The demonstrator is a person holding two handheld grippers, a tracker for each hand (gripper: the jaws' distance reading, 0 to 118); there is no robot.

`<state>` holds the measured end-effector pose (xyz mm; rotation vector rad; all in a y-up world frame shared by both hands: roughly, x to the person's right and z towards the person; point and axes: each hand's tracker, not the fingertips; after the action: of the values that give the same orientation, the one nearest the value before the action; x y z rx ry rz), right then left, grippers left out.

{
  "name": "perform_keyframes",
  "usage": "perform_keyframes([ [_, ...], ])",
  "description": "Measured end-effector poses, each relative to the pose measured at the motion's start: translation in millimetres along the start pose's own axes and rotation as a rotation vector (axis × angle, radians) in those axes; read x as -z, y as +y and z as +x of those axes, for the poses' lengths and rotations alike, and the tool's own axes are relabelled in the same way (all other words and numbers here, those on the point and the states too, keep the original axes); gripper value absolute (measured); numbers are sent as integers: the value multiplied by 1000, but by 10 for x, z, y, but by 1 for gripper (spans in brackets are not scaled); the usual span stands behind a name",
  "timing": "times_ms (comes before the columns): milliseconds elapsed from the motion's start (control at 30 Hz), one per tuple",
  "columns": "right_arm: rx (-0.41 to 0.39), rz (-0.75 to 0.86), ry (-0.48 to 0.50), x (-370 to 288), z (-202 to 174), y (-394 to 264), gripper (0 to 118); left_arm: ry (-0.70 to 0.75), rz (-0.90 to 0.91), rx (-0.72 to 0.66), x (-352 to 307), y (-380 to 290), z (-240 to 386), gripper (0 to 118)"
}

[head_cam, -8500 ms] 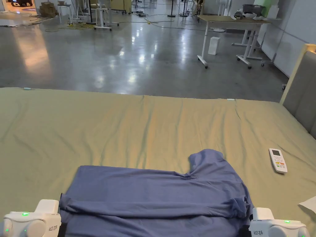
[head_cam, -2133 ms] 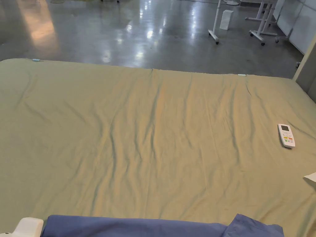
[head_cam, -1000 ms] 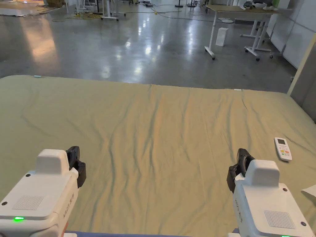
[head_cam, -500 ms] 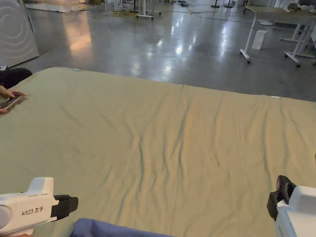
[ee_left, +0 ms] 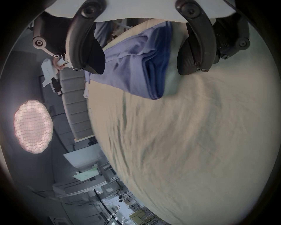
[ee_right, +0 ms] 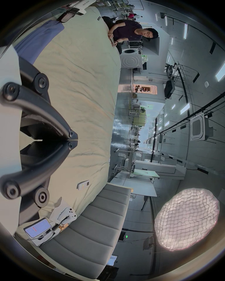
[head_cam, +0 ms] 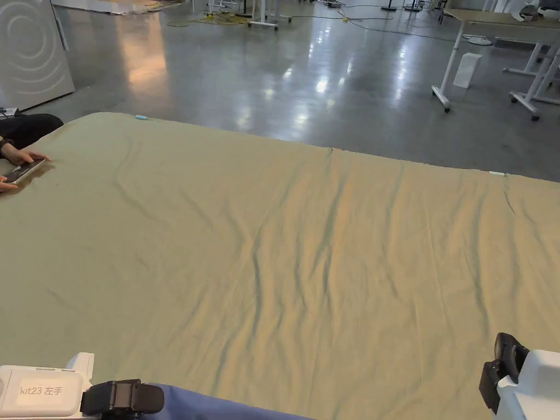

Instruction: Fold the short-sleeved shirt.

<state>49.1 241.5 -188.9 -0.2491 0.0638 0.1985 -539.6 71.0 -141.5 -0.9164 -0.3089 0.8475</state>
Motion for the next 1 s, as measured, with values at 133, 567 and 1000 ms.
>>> perform_keyframes([
  [133, 13, -14, 4, 11, -19, -45, 0, -73, -75, -44, 196, -317, 369, 86],
  [567, -5, -23, 17, -24, -75, -30, 0, 116, -82, 19, 269, -432, 483, 12],
  [1000, -7, -12, 24, -4, -38, -43, 0, 226, -62, 56, -514, 149, 501, 12],
])
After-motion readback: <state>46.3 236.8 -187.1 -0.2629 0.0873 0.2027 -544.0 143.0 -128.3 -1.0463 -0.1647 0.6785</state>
